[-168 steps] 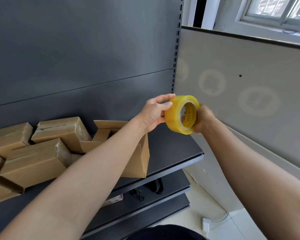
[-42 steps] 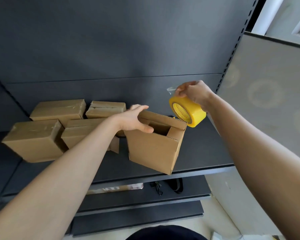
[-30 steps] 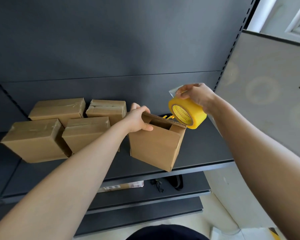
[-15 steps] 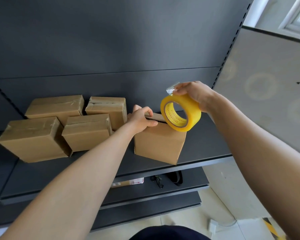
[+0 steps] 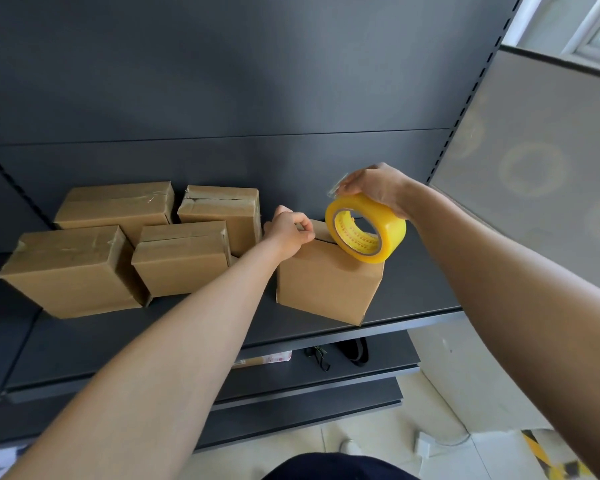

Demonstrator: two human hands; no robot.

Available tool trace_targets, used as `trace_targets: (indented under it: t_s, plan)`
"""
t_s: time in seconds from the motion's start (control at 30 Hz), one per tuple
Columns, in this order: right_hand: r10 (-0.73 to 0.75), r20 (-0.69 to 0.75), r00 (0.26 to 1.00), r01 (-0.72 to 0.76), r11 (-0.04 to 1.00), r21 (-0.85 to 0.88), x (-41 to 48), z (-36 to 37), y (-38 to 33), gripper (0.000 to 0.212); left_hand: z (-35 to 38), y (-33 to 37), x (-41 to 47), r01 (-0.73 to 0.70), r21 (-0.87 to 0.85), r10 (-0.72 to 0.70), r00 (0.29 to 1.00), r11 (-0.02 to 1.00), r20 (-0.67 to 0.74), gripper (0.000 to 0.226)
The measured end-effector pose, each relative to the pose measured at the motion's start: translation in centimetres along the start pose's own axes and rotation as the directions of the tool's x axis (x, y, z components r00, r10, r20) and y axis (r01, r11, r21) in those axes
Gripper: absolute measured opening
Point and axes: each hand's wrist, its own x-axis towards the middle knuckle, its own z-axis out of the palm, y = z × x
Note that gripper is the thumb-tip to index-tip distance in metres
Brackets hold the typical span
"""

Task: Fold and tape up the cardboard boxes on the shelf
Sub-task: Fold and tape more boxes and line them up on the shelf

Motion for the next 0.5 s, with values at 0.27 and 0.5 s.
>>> trace_targets:
  t_s: [0.27,0.5]
  plan:
    - [-0.035,0.124,0.992,0.053,0.989,-0.140,0.0,-0.7,0.0,0.032,0.4,-0.2,-0.1,0.029,-0.090,-0.034,0.998,0.995,-0.060,0.005]
    - [-0.017,0.123,0.992,0.047,0.969,-0.244,1.0,-0.1,-0.7,0.041,0.3,0.7,-0.5,0.091,-0.137,-0.098,0.994,0.986,-0.043,0.007]
